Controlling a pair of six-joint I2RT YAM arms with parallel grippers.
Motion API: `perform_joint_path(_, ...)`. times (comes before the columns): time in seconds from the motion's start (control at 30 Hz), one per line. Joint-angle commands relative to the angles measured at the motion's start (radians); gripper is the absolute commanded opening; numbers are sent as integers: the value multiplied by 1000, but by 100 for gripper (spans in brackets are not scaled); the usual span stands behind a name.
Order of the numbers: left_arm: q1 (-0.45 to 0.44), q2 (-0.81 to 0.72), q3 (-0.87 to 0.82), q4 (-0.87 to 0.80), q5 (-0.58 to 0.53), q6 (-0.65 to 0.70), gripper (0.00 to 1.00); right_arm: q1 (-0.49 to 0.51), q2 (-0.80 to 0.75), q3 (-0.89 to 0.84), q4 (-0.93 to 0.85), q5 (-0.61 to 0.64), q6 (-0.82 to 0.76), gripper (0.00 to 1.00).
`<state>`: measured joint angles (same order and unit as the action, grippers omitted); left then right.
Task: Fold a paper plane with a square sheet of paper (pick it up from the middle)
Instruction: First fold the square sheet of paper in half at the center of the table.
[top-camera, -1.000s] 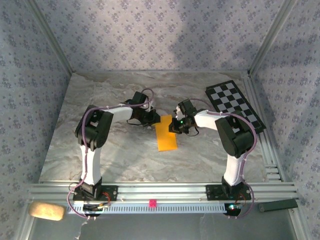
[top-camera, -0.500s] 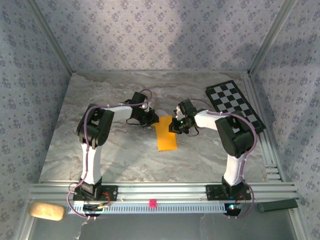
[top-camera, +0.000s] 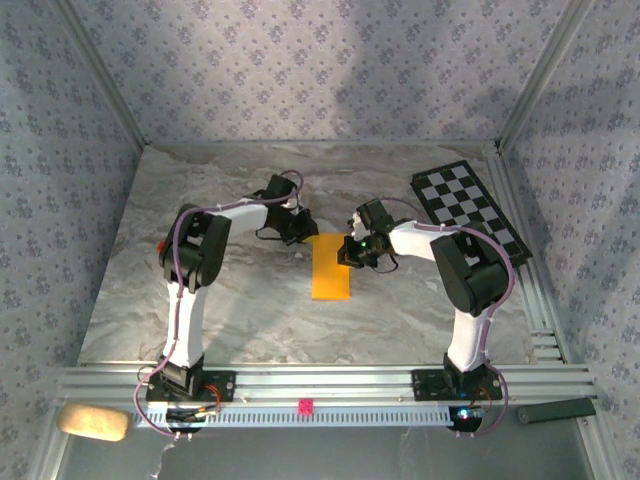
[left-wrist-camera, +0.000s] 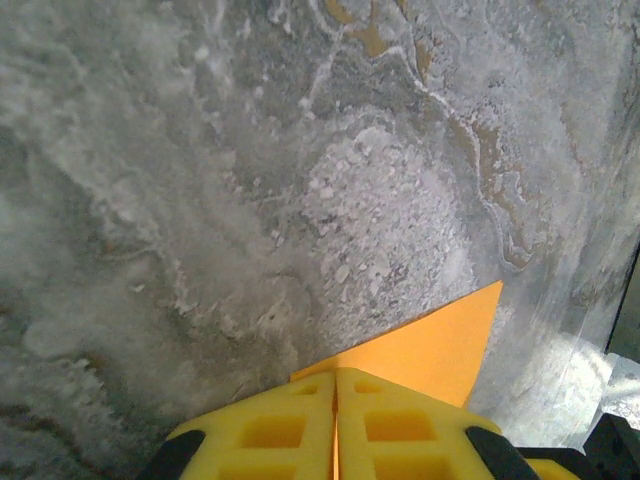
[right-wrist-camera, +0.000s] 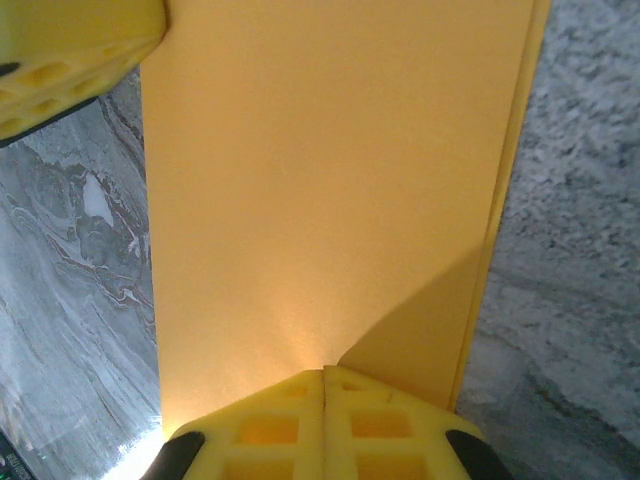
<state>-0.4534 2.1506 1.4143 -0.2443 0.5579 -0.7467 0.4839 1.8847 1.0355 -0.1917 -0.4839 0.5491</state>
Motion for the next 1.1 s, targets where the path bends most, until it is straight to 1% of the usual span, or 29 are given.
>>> perform_joint_path(0.0, 29, 52, 39, -41, -154, -11, 8, -1, 69, -78, -192, 112, -20, 0)
perform_joint_path(0.23, 27, 74, 83, -78, -194, -57, 8, -5, 63, -77, -205, 104, -36, 0)
perform_joint_path(0.33, 27, 77, 103, -101, -230, -71, 8, -7, 62, -71, -214, 100, -49, 0)
perform_joint_path(0.43, 27, 81, 117, -98, -236, -83, 8, -10, 60, -72, -215, 96, -54, 0)
perform_joint_path(0.7, 13, 88, 192, -170, -272, -81, 9, -12, 60, -75, -211, 95, -50, 0)
perform_joint_path(0.8, 1, 59, 201, -175, -261, -67, 9, -13, 61, -72, -210, 92, -49, 0)
perform_joint_path(0.93, -7, -24, 184, -182, -263, -30, 13, -14, 60, -62, -211, 89, -44, 0)
perform_joint_path(1.0, -9, -73, 156, -180, -252, -5, 14, -14, 61, -57, -214, 91, -41, 0)
perform_joint_path(1.07, -16, -124, 106, -160, -214, 21, 14, -15, 58, -55, -217, 97, -36, 0)
